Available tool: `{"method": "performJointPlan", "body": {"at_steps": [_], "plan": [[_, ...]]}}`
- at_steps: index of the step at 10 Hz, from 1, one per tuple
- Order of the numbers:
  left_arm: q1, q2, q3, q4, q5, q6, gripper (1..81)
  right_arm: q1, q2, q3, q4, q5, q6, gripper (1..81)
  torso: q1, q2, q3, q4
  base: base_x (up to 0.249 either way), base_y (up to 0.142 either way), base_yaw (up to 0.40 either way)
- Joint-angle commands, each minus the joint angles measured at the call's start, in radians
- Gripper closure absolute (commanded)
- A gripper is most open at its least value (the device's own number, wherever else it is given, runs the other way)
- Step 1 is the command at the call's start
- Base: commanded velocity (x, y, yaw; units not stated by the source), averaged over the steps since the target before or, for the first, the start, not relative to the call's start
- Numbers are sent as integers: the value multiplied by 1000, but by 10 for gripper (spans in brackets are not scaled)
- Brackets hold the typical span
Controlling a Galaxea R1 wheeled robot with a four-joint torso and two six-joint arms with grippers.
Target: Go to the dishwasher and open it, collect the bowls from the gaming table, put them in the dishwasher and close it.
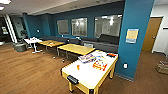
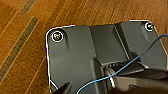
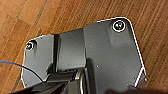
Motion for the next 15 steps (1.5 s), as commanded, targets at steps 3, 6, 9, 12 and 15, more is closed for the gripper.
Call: {"method": "performJointPlan", "body": {"at_steps": [3, 6, 9, 12, 15], "plan": [[-58, -5, -4, -4, 47, 4, 10, 54, 9, 0, 2, -45, -8, 10, 0, 0, 0, 0, 150, 79, 0], [-58, -5, -4, -4, 47, 4, 10, 53, 8, 0, 2, -45, -7, 10, 0, 0, 0, 0, 145, 92, 0], [-58, -5, -4, -6, 47, 4, 10, 51, 8, 0, 2, -45, -7, 10, 0, 0, 0, 0, 133, 115, 0], [-58, -5, -4, -6, 46, 4, 10, 51, 8, -1, 2, -45, -7, 10, 0, 0, 0, 0, 129, 116, 0], [-58, -5, -4, -6, 47, 4, 10, 51, 8, 0, 2, -45, -7, 10, 0, 0, 0, 0, 129, 116, 0]]}}
